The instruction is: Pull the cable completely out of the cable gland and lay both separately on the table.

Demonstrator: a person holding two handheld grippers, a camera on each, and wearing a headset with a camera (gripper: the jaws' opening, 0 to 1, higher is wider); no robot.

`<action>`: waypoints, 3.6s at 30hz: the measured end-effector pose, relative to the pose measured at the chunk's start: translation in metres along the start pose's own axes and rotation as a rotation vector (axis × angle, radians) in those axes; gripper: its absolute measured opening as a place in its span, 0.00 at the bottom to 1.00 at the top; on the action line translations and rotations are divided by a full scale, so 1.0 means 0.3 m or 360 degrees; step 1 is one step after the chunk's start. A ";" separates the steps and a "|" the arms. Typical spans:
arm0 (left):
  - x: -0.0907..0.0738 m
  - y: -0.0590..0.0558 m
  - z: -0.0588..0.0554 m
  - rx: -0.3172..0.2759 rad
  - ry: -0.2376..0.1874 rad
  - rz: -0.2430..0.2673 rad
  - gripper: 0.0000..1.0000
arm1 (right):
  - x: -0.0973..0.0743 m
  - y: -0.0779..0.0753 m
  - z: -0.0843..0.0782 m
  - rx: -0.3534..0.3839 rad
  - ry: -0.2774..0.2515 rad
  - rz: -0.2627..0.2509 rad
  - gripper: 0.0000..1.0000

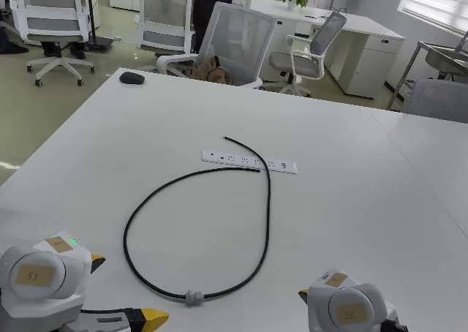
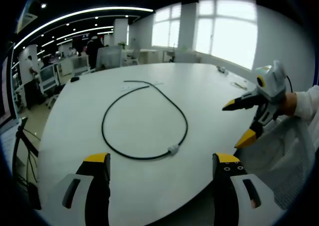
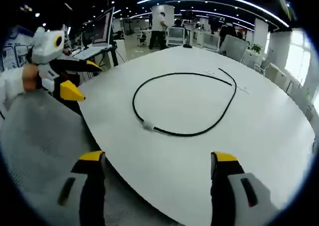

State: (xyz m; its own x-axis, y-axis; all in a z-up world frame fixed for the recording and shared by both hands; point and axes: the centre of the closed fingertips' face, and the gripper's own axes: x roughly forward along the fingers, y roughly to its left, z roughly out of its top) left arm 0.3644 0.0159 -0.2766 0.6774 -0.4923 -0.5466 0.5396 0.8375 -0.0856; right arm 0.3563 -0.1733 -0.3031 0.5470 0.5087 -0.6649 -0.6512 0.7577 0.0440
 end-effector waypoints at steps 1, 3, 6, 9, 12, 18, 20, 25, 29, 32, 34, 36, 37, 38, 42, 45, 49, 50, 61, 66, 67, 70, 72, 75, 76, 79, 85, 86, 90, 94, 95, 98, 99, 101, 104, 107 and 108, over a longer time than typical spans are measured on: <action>0.000 -0.002 0.001 0.0000 -0.0006 -0.0003 0.85 | -0.002 -0.003 0.004 0.0000 -0.0012 -0.0009 0.85; 0.001 -0.006 -0.001 0.0003 -0.0007 -0.0007 0.85 | -0.002 -0.004 0.006 -0.0012 -0.0021 -0.0014 0.84; 0.000 -0.012 -0.011 0.0030 0.0025 -0.0004 0.86 | -0.003 0.007 0.015 -0.0053 -0.0038 -0.0010 0.84; 0.001 -0.016 -0.017 0.0040 0.0039 -0.0010 0.86 | -0.003 0.024 0.028 -0.0103 -0.0056 0.0006 0.84; 0.000 -0.023 -0.021 0.0026 0.0051 -0.0026 0.87 | -0.001 0.038 0.032 -0.0170 -0.0058 0.0022 0.84; 0.007 -0.051 -0.058 0.0085 0.0144 -0.0065 0.88 | -0.001 0.058 0.040 -0.0165 -0.0086 0.0078 0.84; 0.009 -0.059 -0.062 0.0105 0.0159 -0.0075 0.88 | 0.000 0.059 0.039 -0.0143 -0.0087 0.0095 0.82; 0.009 -0.075 -0.071 0.0133 0.0182 -0.0103 0.89 | -0.003 0.055 0.039 -0.0114 -0.0097 0.0096 0.82; 0.008 -0.076 -0.065 0.0098 0.0167 -0.0117 0.89 | -0.004 0.050 0.041 -0.0091 -0.0108 0.0090 0.82; 0.007 -0.066 -0.059 0.0065 0.0155 -0.0105 0.89 | -0.001 0.050 0.042 -0.0076 -0.0110 0.0099 0.82; 0.001 -0.055 -0.049 0.0033 0.0113 -0.0090 0.89 | -0.005 0.056 0.036 -0.0060 -0.0113 0.0109 0.82; -0.006 -0.045 -0.047 -0.0019 0.0086 -0.0076 0.89 | -0.004 0.064 0.037 -0.0056 -0.0116 0.0124 0.82; -0.006 -0.039 -0.047 -0.0033 0.0084 -0.0071 0.89 | -0.002 0.066 0.038 -0.0061 -0.0116 0.0131 0.82; -0.005 -0.032 -0.045 -0.0048 0.0079 -0.0063 0.89 | 0.002 0.069 0.039 -0.0065 -0.0113 0.0138 0.82; -0.010 0.007 -0.018 -0.0139 0.0008 0.0003 0.87 | 0.015 0.096 0.029 -0.0046 -0.0088 0.0214 0.82; -0.014 0.020 -0.016 -0.0173 -0.0006 0.0026 0.86 | 0.020 0.110 0.020 -0.0030 -0.0070 0.0255 0.82; -0.014 0.013 -0.018 -0.0150 0.0001 0.0040 0.85 | 0.017 0.121 0.024 -0.0003 -0.0085 0.0279 0.81; -0.014 0.011 -0.017 -0.0134 0.0005 0.0043 0.85 | 0.017 0.122 0.024 -0.0004 -0.0085 0.0281 0.81; -0.003 -0.002 -0.001 -0.0067 0.0003 0.0015 0.84 | 0.049 0.073 0.030 -0.0108 -0.0053 0.0297 0.73; -0.001 -0.002 0.000 -0.0047 0.0007 0.0014 0.83 | 0.091 0.053 0.020 -0.0239 -0.0015 0.0359 0.69; -0.001 0.000 -0.001 -0.0048 0.0010 0.0015 0.83 | 0.099 0.051 0.017 -0.0264 -0.0003 0.0372 0.69; -0.002 0.005 0.000 -0.0053 0.0005 0.0017 0.82 | 0.128 0.034 0.011 -0.0331 0.0014 0.0393 0.66; -0.001 0.012 0.000 -0.0057 0.0004 0.0020 0.82 | 0.147 0.028 0.010 -0.0356 0.0020 0.0412 0.64; -0.002 0.019 0.000 -0.0069 -0.0001 0.0028 0.81 | 0.173 0.020 0.008 -0.0382 0.0032 0.0441 0.63; -0.003 0.021 -0.001 -0.0073 -0.0002 0.0031 0.81 | 0.183 0.017 0.009 -0.0390 0.0031 0.0447 0.62; -0.002 0.025 -0.003 -0.0077 -0.0001 0.0038 0.81 | 0.203 0.010 0.015 -0.0415 0.0034 0.0454 0.60; -0.001 0.026 -0.008 -0.0065 0.0009 0.0039 0.80 | 0.255 0.023 0.021 -0.0460 0.0009 0.0507 0.54; 0.000 0.026 -0.009 -0.0062 0.0010 0.0038 0.80 | 0.264 0.026 0.017 -0.0474 0.0013 0.0516 0.53; 0.001 0.025 -0.017 -0.0050 0.0028 0.0037 0.78 | 0.304 0.037 0.000 -0.0524 0.0027 0.0556 0.49; 0.003 0.021 -0.018 -0.0037 0.0037 0.0034 0.77 | 0.355 0.024 -0.007 -0.0588 0.0036 0.0579 0.46; 0.003 0.021 -0.020 -0.0034 0.0041 0.0033 0.77 | 0.370 0.017 -0.003 -0.0599 0.0034 0.0580 0.45; 0.005 0.019 -0.024 -0.0022 0.0053 0.0030 0.76 | 0.401 0.007 0.015 -0.0619 0.0014 0.0587 0.41; 0.006 0.019 -0.025 -0.0021 0.0056 0.0028 0.76 | 0.411 0.005 0.018 -0.0618 0.0011 0.0591 0.40; 0.008 0.017 -0.029 -0.0018 0.0064 0.0023 0.75 | 0.422 0.013 0.031 -0.0628 0.0010 0.0613 0.39; 0.010 0.018 -0.032 -0.0010 0.0075 0.0021 0.75 | 0.445 0.023 0.040 -0.0666 -0.0006 0.0653 0.38; 0.010 0.017 -0.031 -0.0006 0.0077 0.0020 0.74 | 0.462 0.041 0.037 -0.0692 0.0006 0.0700 0.36; 0.010 0.017 -0.031 -0.0004 0.0078 0.0021 0.74 | 0.464 0.045 0.035 -0.0704 0.0009 0.0712 0.36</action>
State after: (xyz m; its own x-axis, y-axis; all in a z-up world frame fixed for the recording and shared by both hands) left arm 0.3646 0.0209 -0.2863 0.6593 -0.4689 -0.5877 0.5294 0.8446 -0.0800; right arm 0.4291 -0.0881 -0.3873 0.1693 0.7342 -0.6574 -0.9731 0.2305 0.0068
